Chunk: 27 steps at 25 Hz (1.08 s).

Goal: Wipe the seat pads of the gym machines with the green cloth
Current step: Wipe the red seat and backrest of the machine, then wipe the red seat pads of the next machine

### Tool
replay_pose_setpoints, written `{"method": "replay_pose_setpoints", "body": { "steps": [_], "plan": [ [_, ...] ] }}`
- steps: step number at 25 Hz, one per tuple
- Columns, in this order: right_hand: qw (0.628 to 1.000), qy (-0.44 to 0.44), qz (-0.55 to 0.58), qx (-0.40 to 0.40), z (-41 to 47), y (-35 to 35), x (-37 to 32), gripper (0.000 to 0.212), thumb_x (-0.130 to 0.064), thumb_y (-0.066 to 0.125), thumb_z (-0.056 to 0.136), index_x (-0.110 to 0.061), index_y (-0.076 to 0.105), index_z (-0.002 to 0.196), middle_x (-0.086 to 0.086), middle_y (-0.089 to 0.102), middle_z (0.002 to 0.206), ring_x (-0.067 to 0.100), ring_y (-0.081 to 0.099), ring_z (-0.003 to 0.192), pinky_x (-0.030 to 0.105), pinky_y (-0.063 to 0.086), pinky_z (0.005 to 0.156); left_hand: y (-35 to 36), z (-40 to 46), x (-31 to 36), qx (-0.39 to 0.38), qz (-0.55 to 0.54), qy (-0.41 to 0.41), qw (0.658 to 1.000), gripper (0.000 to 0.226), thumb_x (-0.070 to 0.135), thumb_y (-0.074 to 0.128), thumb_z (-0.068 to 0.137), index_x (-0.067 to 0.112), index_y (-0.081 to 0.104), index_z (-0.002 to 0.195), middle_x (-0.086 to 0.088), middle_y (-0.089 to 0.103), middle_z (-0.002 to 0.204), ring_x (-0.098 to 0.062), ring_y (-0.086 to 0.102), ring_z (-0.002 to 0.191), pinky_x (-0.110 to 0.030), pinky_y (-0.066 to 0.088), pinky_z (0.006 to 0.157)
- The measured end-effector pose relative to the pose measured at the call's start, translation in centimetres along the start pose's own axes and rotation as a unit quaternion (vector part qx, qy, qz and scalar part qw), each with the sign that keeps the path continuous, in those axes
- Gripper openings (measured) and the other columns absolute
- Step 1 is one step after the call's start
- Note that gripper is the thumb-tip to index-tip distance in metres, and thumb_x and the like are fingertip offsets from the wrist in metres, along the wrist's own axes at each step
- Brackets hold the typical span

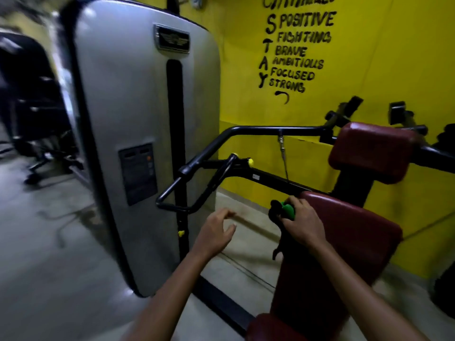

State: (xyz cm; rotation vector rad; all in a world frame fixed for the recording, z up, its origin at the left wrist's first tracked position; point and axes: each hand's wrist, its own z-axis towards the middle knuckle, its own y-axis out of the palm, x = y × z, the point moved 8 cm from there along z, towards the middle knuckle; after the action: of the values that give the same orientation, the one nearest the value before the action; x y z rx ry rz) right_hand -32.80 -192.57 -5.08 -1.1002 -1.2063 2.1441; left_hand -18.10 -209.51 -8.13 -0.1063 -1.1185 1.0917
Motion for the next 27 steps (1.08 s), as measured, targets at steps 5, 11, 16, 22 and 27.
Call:
{"method": "replay_pose_setpoints", "body": {
  "steps": [5,11,16,22,27],
  "plan": [
    [0.988,-0.110,0.070,-0.083,-3.3,6.8,-11.8,0.038,-0.029,0.065,0.080,-0.021,0.055,0.116,0.006,0.055,0.110,0.029,0.053,0.100,0.033,0.045,0.076,-11.3,-7.7,-3.8,0.106,0.053,-0.089,0.989,0.024,0.006,0.066,0.084,0.006,0.065,0.108,-0.005,0.065,0.106,-0.015,0.061,0.098,-0.011,0.042,0.082],
    [0.950,-0.246,0.139,-0.133,-7.8,11.2,-27.9,0.023,-0.033,0.066,0.079,-0.021,0.051,0.092,0.002,0.052,0.095,0.027,0.056,0.093,0.032,0.042,0.067,-25.8,-15.7,-8.6,0.221,0.105,-0.187,0.951,0.027,0.008,0.066,0.085,0.007,0.064,0.112,-0.001,0.063,0.105,-0.010,0.059,0.097,-0.006,0.041,0.077],
    [0.928,-0.296,0.172,-0.146,-9.6,14.8,-41.0,0.024,-0.038,0.067,0.080,-0.025,0.046,0.085,-0.002,0.049,0.091,0.026,0.056,0.089,0.033,0.044,0.066,-36.7,-21.5,-13.5,0.268,0.163,-0.218,0.924,0.027,0.005,0.066,0.084,0.005,0.064,0.110,-0.005,0.064,0.108,-0.014,0.058,0.100,-0.014,0.041,0.081],
    [0.904,-0.322,0.217,-0.180,-12.5,21.5,-56.1,0.026,-0.037,0.066,0.081,-0.019,0.058,0.098,0.002,0.054,0.100,0.023,0.056,0.088,0.033,0.047,0.070,-49.6,-25.7,-21.5,0.262,0.222,-0.237,0.909,0.027,0.010,0.067,0.084,0.007,0.063,0.110,-0.004,0.063,0.108,-0.013,0.058,0.101,-0.013,0.040,0.080],
    [0.905,-0.293,0.237,-0.198,-10.4,26.6,-62.9,0.024,-0.036,0.067,0.080,-0.019,0.059,0.095,0.003,0.056,0.101,0.023,0.057,0.087,0.033,0.048,0.070,-54.4,-24.6,-28.2,0.250,0.198,-0.254,0.913,0.029,0.010,0.067,0.085,0.007,0.062,0.113,-0.003,0.061,0.109,-0.011,0.055,0.100,-0.022,0.046,0.086]
  ]
}}
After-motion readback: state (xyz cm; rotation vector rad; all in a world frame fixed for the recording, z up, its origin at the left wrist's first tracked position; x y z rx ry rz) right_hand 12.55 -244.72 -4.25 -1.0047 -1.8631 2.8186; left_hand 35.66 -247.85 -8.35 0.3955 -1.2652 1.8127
